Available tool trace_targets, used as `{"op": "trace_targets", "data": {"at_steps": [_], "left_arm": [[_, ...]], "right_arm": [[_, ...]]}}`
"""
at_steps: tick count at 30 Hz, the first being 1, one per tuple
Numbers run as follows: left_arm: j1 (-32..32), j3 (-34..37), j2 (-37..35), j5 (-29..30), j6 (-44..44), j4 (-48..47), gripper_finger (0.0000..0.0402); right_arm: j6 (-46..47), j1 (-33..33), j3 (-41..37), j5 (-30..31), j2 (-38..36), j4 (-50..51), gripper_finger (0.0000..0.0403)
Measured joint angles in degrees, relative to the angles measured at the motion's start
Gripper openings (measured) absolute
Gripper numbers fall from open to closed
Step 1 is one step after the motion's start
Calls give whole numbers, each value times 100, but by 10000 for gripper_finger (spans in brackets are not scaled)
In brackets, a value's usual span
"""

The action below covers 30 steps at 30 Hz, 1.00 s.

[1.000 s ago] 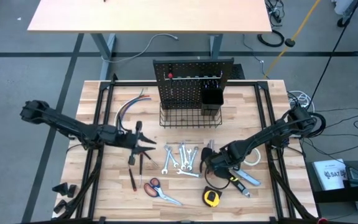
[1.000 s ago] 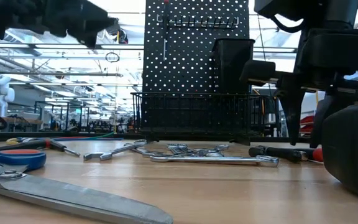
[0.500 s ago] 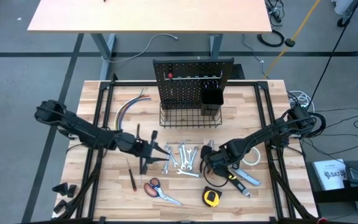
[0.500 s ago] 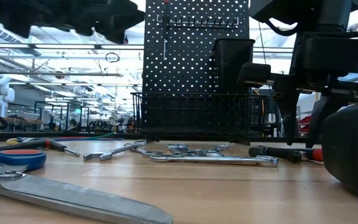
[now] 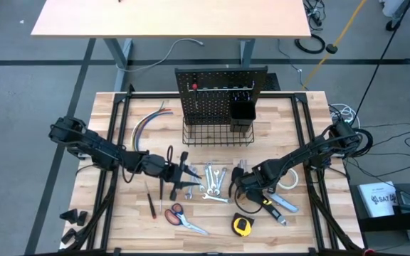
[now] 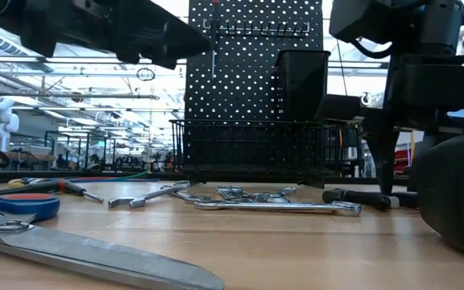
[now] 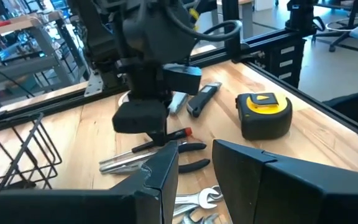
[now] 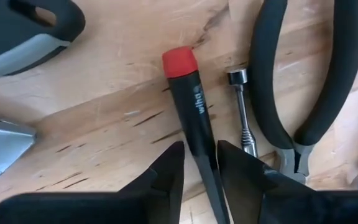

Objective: Hang tools onto peg board
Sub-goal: Hang the nut driver on the pegboard

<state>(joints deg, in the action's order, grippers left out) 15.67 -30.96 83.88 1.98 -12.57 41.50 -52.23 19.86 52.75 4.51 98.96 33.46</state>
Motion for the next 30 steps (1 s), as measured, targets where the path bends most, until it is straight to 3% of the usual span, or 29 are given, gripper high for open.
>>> {"op": "trace_targets", "data": {"at_steps": [9, 18, 25, 30], "left_arm": [[-23, 0, 0, 7, 16, -2, 107], [-23, 0, 0, 19, 16, 0, 107], [-23, 2, 0, 21, 18, -52, 107], [-23, 4, -22, 83, 12, -70, 107]], "right_arm": [[896, -39, -4, -40, -15, -94, 25], [1952, -33, 244, 230, 15, -148, 27], [2275, -42, 878, 316, -74, 151, 22], [3235, -37, 1532, 418, -122, 388, 22]]}}
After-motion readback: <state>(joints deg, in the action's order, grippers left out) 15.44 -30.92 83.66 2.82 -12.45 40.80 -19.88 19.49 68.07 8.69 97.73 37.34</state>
